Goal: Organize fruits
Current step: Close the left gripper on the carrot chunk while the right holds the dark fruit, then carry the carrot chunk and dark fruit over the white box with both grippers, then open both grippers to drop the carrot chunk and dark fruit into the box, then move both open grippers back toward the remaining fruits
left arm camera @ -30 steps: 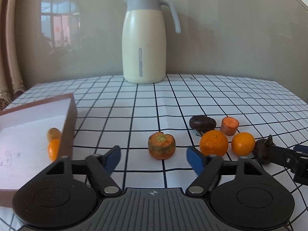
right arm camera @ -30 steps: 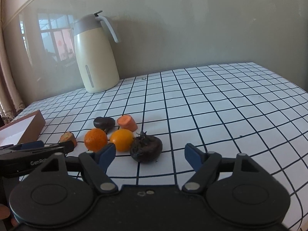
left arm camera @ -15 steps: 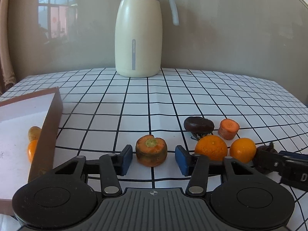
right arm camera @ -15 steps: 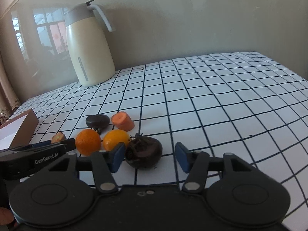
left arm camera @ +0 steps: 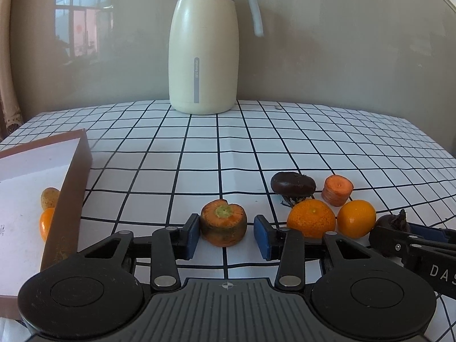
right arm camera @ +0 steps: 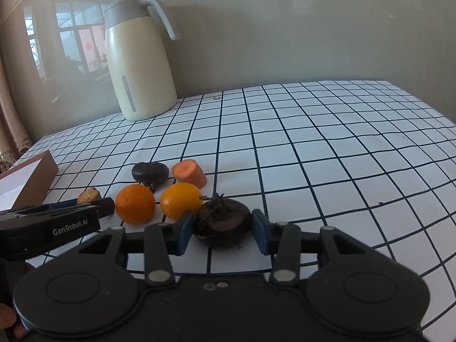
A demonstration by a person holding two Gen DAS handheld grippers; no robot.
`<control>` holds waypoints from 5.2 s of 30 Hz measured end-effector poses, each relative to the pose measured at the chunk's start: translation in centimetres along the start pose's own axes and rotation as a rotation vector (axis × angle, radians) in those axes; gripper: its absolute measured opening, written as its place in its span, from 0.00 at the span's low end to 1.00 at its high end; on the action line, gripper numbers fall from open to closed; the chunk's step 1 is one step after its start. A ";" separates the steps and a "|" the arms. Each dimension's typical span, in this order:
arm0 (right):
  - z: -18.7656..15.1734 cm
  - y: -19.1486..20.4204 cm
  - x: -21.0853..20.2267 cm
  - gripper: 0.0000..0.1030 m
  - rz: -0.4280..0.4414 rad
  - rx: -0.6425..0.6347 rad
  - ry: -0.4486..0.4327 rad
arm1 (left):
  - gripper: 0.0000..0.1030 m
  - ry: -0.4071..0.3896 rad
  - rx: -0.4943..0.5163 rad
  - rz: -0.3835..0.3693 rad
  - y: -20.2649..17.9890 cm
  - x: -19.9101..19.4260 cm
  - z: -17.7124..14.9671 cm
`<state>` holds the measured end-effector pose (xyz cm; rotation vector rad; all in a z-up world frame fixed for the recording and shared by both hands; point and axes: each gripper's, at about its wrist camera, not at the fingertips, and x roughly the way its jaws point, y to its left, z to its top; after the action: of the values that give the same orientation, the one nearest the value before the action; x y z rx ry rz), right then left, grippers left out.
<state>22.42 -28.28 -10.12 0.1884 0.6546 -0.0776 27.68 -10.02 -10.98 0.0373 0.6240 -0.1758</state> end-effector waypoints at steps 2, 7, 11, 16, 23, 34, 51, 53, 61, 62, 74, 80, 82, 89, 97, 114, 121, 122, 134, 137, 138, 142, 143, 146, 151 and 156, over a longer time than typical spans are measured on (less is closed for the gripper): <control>0.0 0.3 0.1 0.37 -0.006 -0.019 0.000 | 0.41 0.001 0.005 0.003 -0.1 0.0 0.0; -0.1 0.3 0.0 0.34 -0.006 -0.027 -0.007 | 0.40 -0.004 0.011 0.006 -0.2 -0.1 -0.1; -0.3 0.2 -0.3 0.34 0.003 -0.020 -0.012 | 0.34 -0.014 0.000 0.001 0.1 -0.3 -0.3; -0.6 0.0 -1.1 0.34 0.014 -0.015 -0.018 | 0.34 -0.027 0.004 0.003 0.5 -1.2 -0.8; -1.6 0.5 -3.1 0.34 0.037 -0.031 -0.039 | 0.34 -0.024 0.017 -0.004 1.3 -4.0 -2.8; -4.6 2.8 -7.0 0.34 0.089 -0.067 -0.018 | 0.34 -0.039 0.027 -0.003 3.1 -10.6 -6.5; -5.0 8.1 -12.0 0.34 0.199 -0.134 -0.090 | 0.34 -0.108 -0.047 0.068 8.2 -17.4 -7.5; -4.7 8.9 -12.5 0.34 0.211 -0.147 -0.117 | 0.34 -0.125 -0.060 0.084 9.1 -18.3 -7.2; -3.5 12.3 -13.3 0.34 0.280 -0.180 -0.175 | 0.34 -0.174 -0.097 0.144 12.4 -20.2 -6.1; -3.3 12.6 -13.3 0.34 0.287 -0.185 -0.178 | 0.34 -0.178 -0.101 0.150 12.7 -20.4 -5.9; -2.0 17.1 -13.2 0.34 0.364 -0.240 -0.207 | 0.34 -0.227 -0.153 0.222 16.9 -22.1 -4.7; -1.4 18.9 -12.5 0.34 0.387 -0.260 -0.209 | 0.34 -0.237 -0.181 0.260 19.2 -22.2 -3.9; -1.1 19.6 -12.2 0.34 0.394 -0.264 -0.210 | 0.34 -0.242 -0.183 0.276 19.9 -22.1 -3.7; -0.1 21.7 -10.5 0.34 0.406 -0.272 -0.210 | 0.34 -0.237 -0.206 0.332 22.6 -21.3 -3.1; 0.9 23.6 -7.7 0.34 0.409 -0.278 -0.187 | 0.34 -0.208 -0.239 0.402 25.8 -19.4 -3.0; 1.2 25.4 -2.8 0.34 0.399 -0.282 -0.128 | 0.34 -0.139 -0.262 0.462 29.2 -15.5 -4.0; 1.1 26.1 -1.0 0.34 0.387 -0.283 -0.101 | 0.34 -0.123 -0.269 0.473 30.1 -14.0 -4.2; 1.1 26.2 -0.7 0.35 0.381 -0.285 -0.099 | 0.34 -0.120 -0.270 0.476 30.3 -13.8 -4.2; 2.4 25.1 -1.9 0.89 0.327 -0.196 -0.251 | 1.00 -0.204 -0.270 0.539 29.9 -14.8 -2.7; 2.6 24.9 -2.3 0.92 0.339 -0.192 -0.252 | 1.00 -0.203 -0.281 0.536 30.0 -15.0 -2.4; 2.7 24.8 -2.3 0.93 0.345 -0.191 -0.250 | 1.00 -0.202 -0.282 0.535 30.0 -15.1 -2.4; 2.9 25.1 -2.8 0.94 0.360 -0.194 -0.246 | 1.00 -0.205 -0.269 0.541 29.6 -15.4 -2.1; 2.9 25.1 -3.0 0.94 0.358 -0.199 -0.248 | 1.00 -0.205 -0.266 0.542 29.5 -15.6 -2.1; 3.0 25.1 -3.7 0.94 0.360 -0.206 -0.247 | 1.00 -0.213 -0.270 0.540 29.4 -16.2 -2.1; 3.0 24.6 -4.9 0.94 0.365 -0.208 -0.241 | 1.00 -0.221 -0.268 0.541 28.9 -17.2 -1.8; 3.0 24.0 -6.2 0.94 0.369 -0.213 -0.249 | 1.00 -0.234 -0.238 0.549 28.0 -18.3 -1.7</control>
<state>22.40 -5.29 -0.44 0.0898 0.3680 0.3186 17.03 20.46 -2.18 -0.0417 0.3790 0.4208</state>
